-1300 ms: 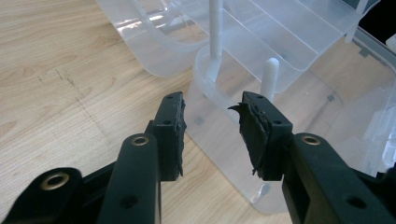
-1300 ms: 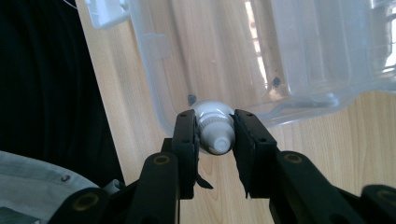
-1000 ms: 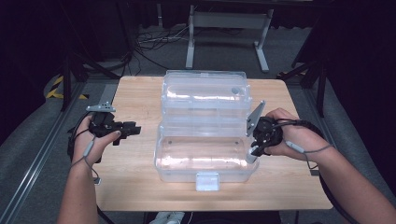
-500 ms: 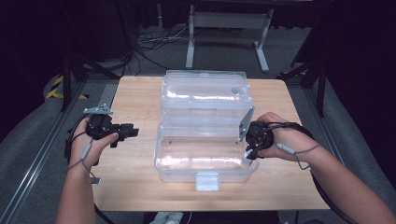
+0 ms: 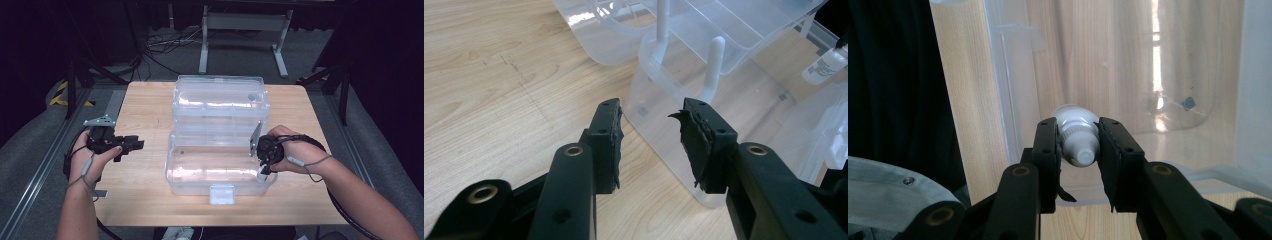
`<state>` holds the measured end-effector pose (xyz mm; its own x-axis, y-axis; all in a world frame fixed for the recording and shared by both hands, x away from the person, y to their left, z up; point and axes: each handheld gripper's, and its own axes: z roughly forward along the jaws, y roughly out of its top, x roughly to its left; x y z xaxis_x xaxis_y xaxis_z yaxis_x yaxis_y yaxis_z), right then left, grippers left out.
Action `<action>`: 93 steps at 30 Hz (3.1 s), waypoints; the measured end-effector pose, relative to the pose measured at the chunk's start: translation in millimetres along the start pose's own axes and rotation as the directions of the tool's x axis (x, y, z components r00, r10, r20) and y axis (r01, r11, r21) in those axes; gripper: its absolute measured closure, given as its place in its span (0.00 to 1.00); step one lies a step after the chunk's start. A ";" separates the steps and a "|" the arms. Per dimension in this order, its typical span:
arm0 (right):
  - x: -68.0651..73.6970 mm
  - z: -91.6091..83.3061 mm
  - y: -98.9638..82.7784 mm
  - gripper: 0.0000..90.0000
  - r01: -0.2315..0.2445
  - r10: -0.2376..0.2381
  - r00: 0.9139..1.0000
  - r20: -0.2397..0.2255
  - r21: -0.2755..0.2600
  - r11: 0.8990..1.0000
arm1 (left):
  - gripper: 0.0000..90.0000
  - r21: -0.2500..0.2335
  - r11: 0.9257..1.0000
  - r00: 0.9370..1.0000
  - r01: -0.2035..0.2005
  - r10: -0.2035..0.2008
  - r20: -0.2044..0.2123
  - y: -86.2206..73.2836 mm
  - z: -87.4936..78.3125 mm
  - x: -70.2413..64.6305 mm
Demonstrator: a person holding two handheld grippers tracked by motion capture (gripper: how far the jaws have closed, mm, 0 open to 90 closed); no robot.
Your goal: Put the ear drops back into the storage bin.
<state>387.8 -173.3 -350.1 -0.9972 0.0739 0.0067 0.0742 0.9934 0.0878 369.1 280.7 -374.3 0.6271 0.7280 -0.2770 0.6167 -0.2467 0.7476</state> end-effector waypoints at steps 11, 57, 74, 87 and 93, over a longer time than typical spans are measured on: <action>-0.6 14.4 -1.0 0.79 0.004 -0.003 1.000 -0.014 0.030 1.000 | 0.67 0.007 1.000 1.000 0.001 -0.001 0.004 0.8 2.3 0.7; 2.5 32.4 -7.4 0.74 -0.008 0.008 1.000 -0.013 0.035 0.999 | 0.67 0.020 1.000 1.000 -0.011 0.010 0.020 4.7 7.4 -0.8; -0.7 -0.3 -20.5 0.74 -0.089 0.091 0.996 0.012 -0.130 0.988 | 0.67 0.025 0.998 0.996 -0.055 0.053 0.077 11.9 12.8 -12.0; -15.9 -36.9 -27.9 0.75 -0.166 0.215 0.973 0.078 -0.408 0.898 | 0.67 0.021 0.997 0.993 -0.077 0.075 0.091 15.5 12.4 -20.0; -23.5 -50.9 -32.0 0.73 -0.205 0.280 0.957 0.082 -0.492 0.846 | 0.67 0.012 0.995 0.988 -0.104 0.102 0.120 20.0 12.0 -26.9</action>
<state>408.9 -211.3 -302.3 -0.9332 0.3557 -0.0512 0.2673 0.7822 0.5628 370.3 248.5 -359.1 0.7392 0.6170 -0.2701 0.5537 -0.3283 0.7653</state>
